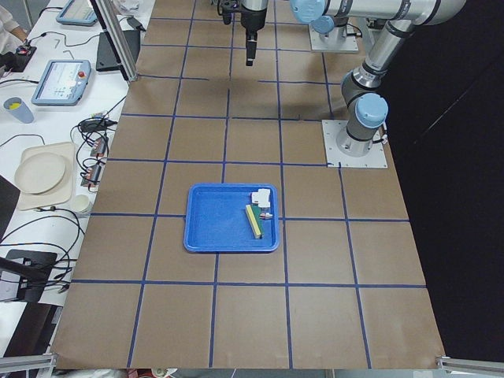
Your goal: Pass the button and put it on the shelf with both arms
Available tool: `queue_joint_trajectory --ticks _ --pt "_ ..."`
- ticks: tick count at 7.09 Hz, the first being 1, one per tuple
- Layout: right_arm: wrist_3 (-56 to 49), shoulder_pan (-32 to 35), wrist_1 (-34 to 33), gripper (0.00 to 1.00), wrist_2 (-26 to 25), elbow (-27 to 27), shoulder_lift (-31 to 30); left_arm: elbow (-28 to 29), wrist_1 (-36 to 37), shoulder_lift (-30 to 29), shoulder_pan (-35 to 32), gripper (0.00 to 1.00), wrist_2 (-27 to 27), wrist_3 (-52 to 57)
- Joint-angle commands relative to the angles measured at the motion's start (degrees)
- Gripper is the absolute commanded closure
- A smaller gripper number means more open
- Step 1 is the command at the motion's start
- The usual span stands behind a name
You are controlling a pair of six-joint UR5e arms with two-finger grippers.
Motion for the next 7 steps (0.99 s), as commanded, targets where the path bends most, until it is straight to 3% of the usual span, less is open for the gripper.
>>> queue_joint_trajectory --ticks 1,3,4,5,7 --pt "7.7 8.08 3.92 0.0 0.26 0.79 -3.5 0.06 -0.46 -0.81 0.21 0.0 -0.19 -1.89" --pt "17.28 19.15 5.41 0.0 0.35 0.97 -4.03 2.08 -1.16 -2.83 0.38 0.0 -0.19 -1.89" --pt "24.4 22.93 9.89 0.0 2.46 0.97 -4.9 5.24 -3.18 -4.68 0.38 0.0 -0.01 -2.24" --pt "26.16 25.04 11.91 0.0 5.19 1.5 -8.68 8.76 -6.52 -6.44 0.3 0.0 -0.01 -2.24" --pt "26.16 26.54 12.62 0.0 5.98 6.33 -15.54 8.14 -5.03 -6.96 -0.32 0.0 -0.01 -2.59"
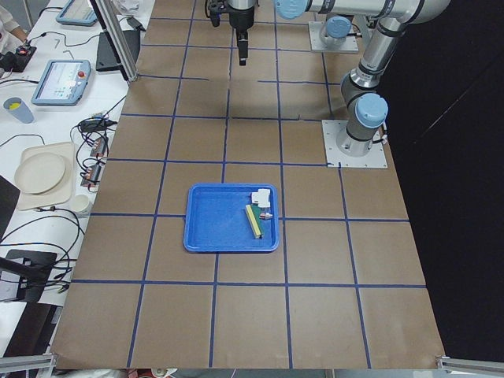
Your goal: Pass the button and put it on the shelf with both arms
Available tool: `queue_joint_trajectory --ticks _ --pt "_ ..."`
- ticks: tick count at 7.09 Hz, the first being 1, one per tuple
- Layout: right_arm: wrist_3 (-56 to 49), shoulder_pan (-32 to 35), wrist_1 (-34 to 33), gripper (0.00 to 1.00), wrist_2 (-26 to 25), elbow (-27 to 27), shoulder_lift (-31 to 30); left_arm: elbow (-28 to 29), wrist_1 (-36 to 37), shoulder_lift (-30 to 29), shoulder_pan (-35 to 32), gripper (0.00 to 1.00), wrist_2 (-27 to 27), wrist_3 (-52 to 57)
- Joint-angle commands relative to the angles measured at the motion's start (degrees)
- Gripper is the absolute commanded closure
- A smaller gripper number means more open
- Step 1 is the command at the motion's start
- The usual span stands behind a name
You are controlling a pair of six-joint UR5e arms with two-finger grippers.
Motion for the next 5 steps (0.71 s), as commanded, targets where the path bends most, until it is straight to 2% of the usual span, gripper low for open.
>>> queue_joint_trajectory --ticks 1,2,5 --pt "1.49 5.57 1.94 0.0 1.41 2.91 -4.42 2.46 3.55 -3.15 -0.04 0.0 0.29 -0.69" --pt "2.02 8.73 1.24 0.0 1.41 3.27 -3.89 4.48 0.39 -4.82 -0.48 0.0 0.2 -2.54" --pt "2.55 9.79 -4.39 0.0 1.14 0.54 0.76 4.48 1.0 -4.38 -2.77 0.0 -0.32 -2.1"
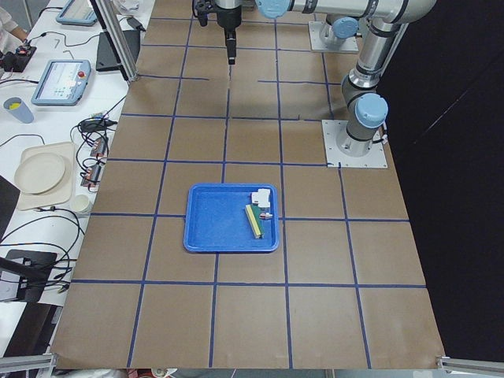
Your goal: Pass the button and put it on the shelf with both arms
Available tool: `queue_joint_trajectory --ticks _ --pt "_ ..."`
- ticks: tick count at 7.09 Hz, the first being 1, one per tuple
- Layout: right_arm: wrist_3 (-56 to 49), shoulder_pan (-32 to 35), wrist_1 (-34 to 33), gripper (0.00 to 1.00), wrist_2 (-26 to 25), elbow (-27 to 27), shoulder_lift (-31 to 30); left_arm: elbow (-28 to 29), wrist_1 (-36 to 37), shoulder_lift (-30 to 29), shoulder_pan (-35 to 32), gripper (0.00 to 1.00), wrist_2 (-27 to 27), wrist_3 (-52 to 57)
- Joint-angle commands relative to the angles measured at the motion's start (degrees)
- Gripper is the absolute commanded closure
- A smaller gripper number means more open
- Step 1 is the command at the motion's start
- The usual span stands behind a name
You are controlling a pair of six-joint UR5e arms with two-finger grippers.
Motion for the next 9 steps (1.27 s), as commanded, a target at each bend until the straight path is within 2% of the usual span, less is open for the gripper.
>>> queue_joint_trajectory --ticks 1,2,9 --pt "-0.11 -0.39 -1.06 0.0 -1.25 -3.98 4.0 -0.33 1.37 1.8 -1.12 0.0 0.21 1.71" --pt "0.06 -0.39 -0.09 0.0 -1.16 -4.69 4.79 -0.76 1.37 2.94 -0.6 0.0 0.12 4.35" --pt "0.15 -2.15 0.61 0.0 -2.65 -4.77 5.14 -1.38 4.09 3.11 -0.51 0.0 -0.23 4.35"
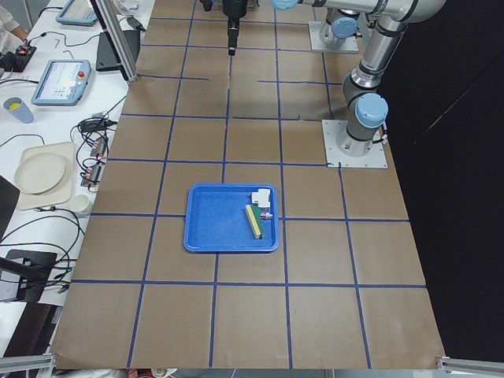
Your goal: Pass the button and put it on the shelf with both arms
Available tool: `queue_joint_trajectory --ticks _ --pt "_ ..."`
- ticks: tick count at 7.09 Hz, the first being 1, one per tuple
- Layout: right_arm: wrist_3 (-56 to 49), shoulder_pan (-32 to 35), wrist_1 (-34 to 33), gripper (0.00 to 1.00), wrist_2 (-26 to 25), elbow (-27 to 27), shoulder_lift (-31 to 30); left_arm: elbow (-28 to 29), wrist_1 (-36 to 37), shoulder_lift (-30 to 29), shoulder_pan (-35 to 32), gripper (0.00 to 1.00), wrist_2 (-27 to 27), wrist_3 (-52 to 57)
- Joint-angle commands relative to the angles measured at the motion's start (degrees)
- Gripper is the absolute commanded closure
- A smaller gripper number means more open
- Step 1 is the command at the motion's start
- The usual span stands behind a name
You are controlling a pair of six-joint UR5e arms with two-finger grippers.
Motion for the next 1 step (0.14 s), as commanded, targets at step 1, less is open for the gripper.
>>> queue_joint_trajectory --ticks 1 --pt "0.01 -0.01 0.08 0.0 -0.15 -0.01 0.0 -0.02 0.81 -0.18 0.12 0.0 -0.27 -0.05"
